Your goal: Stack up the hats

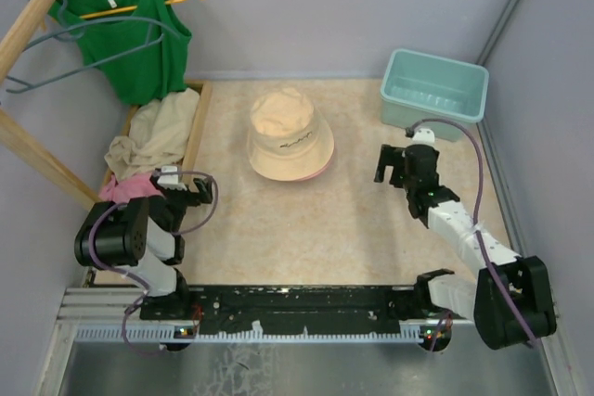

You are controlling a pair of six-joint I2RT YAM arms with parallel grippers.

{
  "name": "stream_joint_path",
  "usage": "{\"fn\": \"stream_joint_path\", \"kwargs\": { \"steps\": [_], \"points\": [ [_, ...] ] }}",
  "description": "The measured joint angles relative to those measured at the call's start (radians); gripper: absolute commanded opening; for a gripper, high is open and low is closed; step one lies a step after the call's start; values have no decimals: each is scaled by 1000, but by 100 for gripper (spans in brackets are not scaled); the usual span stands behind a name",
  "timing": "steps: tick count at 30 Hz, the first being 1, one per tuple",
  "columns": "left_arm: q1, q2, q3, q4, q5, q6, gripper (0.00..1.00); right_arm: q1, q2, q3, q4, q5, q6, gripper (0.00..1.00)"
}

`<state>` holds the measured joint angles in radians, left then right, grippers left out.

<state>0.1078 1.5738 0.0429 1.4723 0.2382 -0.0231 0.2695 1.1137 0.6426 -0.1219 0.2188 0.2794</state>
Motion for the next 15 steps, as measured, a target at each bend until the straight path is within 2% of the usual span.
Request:
{"fn": "stream_joint_path", "kwargs": {
  "steps": [7, 10, 15],
  "points": [
    [2, 35, 25, 42, 37, 0, 100, -208, 38, -288, 417, -93, -96, 99],
    [2, 40, 40, 32, 49, 3, 100, -222, 100, -369, 618, -78, -135, 99],
    [2, 40, 117, 0, 112, 25, 100, -229, 228, -526, 1080, -48, -190, 99]
  ]
}}
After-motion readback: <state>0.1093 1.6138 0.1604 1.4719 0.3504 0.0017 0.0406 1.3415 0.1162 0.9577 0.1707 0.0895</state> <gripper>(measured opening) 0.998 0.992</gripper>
